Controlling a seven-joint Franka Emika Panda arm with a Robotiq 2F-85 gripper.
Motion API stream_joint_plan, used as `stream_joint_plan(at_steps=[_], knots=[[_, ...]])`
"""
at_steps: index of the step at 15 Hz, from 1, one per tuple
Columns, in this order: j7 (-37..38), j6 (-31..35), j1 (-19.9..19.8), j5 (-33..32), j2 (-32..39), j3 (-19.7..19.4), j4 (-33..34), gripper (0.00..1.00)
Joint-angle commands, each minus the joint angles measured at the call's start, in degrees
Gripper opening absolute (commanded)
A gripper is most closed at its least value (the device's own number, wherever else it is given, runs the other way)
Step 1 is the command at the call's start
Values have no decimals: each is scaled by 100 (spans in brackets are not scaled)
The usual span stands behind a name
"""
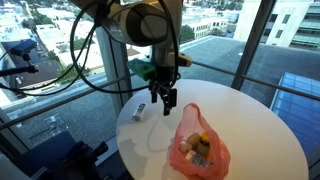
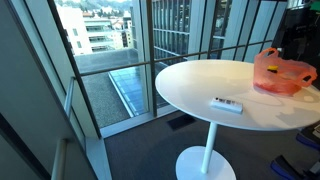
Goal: Put the blue box in the plastic
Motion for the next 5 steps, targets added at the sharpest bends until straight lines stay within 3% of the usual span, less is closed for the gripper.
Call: stream_joint_plan(at_steps=[1,5], knots=[[-119,-174,61,-314,-295,140,-143,100],[-91,-76,68,-194,-141,178,-96,100]])
